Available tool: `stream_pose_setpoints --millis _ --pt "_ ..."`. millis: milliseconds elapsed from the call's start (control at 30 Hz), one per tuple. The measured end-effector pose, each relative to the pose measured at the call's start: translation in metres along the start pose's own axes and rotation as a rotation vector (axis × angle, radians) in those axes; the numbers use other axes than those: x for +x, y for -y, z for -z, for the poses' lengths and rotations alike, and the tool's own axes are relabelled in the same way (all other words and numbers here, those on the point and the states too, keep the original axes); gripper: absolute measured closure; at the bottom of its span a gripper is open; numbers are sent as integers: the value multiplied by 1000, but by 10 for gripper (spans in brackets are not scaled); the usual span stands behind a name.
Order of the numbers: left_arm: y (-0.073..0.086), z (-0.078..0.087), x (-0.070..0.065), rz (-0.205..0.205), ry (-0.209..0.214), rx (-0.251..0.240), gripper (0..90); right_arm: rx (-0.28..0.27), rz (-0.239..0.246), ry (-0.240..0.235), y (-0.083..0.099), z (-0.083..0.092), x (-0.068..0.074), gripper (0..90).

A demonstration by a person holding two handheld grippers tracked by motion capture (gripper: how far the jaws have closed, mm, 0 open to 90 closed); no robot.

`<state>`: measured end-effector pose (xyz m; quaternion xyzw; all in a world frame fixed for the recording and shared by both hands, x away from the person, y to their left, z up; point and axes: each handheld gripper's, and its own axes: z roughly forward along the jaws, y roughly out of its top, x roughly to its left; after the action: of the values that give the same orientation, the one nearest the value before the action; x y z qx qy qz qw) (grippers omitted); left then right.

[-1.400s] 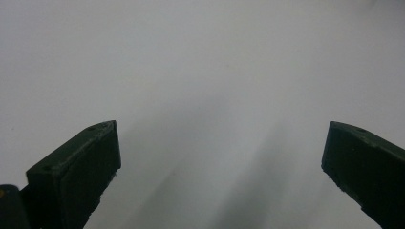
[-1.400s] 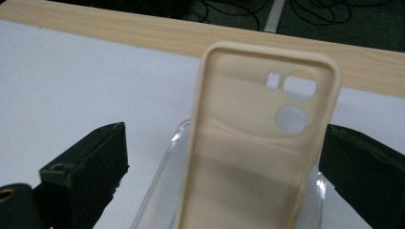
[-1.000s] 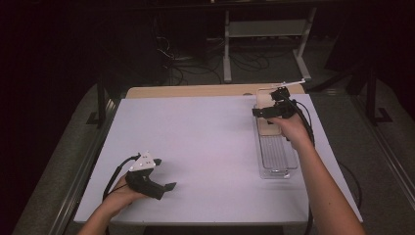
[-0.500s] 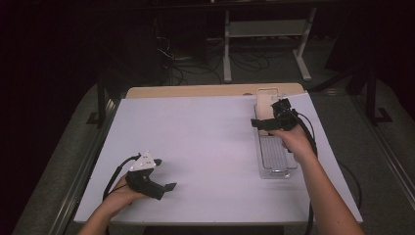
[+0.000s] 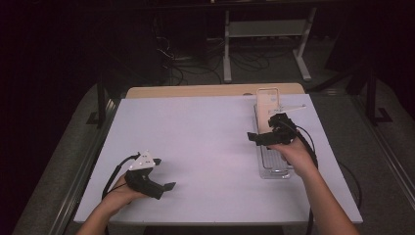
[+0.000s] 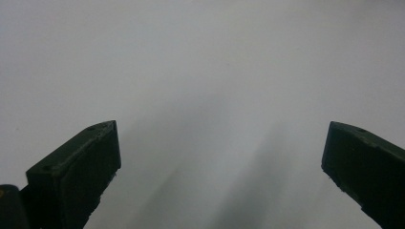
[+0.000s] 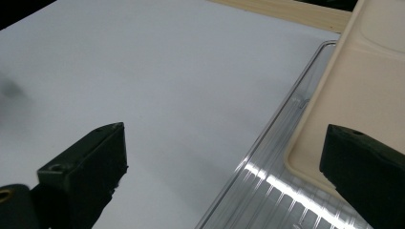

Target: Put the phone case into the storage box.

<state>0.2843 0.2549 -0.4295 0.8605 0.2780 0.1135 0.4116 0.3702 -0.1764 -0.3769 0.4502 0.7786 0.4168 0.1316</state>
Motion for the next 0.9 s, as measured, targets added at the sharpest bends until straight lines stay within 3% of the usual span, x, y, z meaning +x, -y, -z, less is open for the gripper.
stream_pose_setpoints --millis 300,433,667,900 --pt "1 2 2 1 -4 -9 0 -21 50 -36 20 11 12 17" --pt "1 1 0 8 -4 -14 0 -17 47 -48 26 14 18 17" --pt "0 2 1 -15 -1 -4 0 -34 49 -63 35 22 23 17" --pt "-2 5 0 2 4 -5 0 -34 59 -76 46 27 24 17"
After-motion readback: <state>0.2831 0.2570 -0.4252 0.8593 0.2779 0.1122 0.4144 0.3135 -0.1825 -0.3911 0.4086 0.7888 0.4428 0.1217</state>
